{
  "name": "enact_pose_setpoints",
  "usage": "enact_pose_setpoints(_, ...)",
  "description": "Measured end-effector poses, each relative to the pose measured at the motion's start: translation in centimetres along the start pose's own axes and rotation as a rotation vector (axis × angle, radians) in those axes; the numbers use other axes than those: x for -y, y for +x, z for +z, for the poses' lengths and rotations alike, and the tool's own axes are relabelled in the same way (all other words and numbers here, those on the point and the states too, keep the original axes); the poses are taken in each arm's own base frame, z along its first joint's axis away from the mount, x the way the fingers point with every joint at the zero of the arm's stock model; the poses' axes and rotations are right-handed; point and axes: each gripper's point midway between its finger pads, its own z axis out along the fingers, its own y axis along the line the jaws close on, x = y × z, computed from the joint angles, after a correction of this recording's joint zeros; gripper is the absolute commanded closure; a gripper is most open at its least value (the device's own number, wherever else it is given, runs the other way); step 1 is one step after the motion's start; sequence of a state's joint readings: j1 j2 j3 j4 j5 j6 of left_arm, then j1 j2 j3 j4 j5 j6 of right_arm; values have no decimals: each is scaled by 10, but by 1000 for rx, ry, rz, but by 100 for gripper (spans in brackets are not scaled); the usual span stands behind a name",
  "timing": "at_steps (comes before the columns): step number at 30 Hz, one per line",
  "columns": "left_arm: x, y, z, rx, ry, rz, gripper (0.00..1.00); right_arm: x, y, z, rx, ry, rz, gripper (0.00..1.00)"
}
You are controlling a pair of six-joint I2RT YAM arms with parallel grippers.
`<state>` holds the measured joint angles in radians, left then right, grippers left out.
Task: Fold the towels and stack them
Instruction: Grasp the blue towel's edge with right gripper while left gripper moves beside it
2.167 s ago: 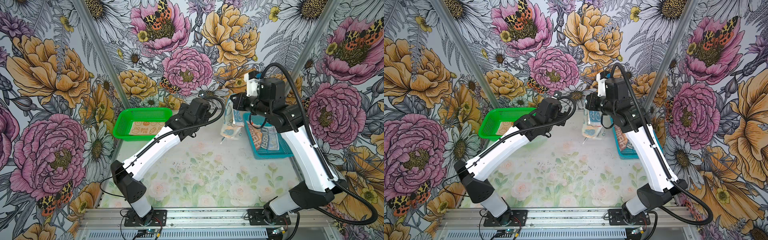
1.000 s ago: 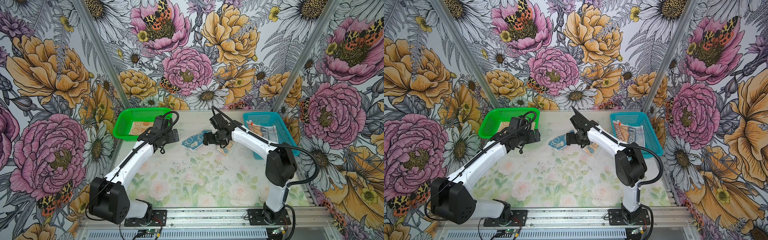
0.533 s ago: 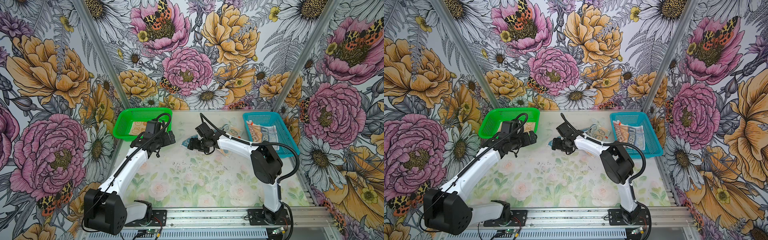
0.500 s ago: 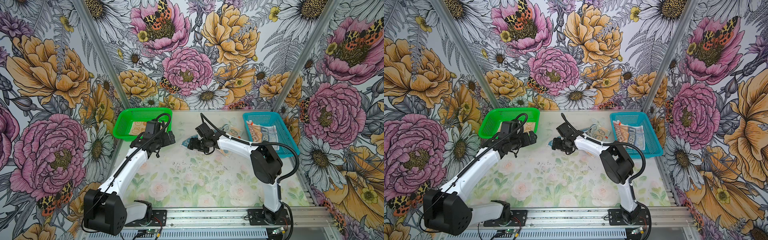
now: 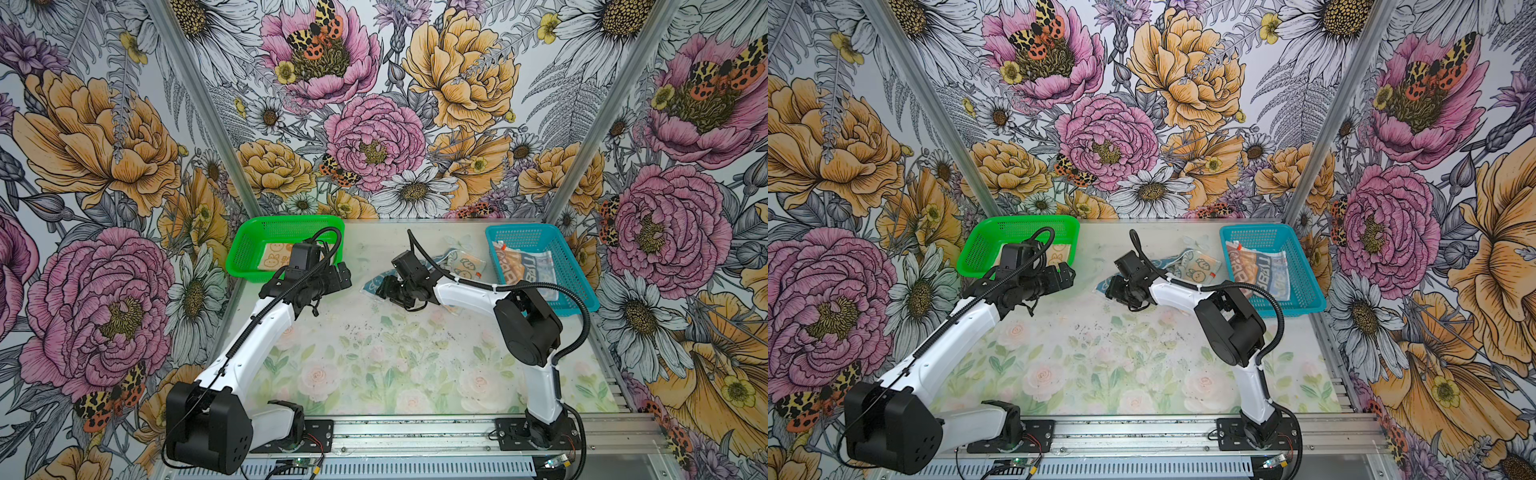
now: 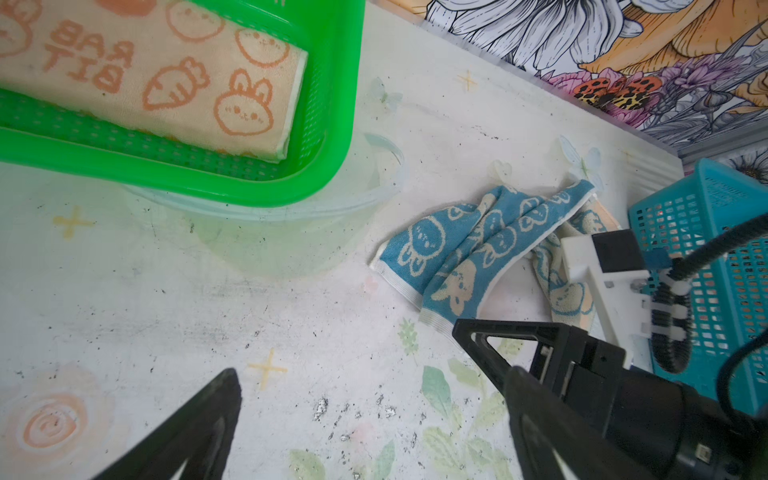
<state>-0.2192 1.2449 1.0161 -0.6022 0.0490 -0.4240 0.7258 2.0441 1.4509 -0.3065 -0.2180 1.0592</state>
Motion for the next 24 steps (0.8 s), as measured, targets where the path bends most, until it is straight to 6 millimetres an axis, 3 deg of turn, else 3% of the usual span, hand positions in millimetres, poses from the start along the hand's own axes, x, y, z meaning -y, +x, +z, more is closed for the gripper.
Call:
enact_pose_setpoints(6,-1,4,2,-8,2,-1,1,8,10,5,-9,20,16,45)
enact_pose_setpoints(15,0,5,3,-11,9,-1,1,2,13,9,12,2,34,51)
enact_pose_setpoints(21,1,6,3,-16,14,-1,1,3,9,8,30,7,49,71)
enact_pose_setpoints(24,1,6,3,-17,14,-1,1,4,6,8,41,10,51,87)
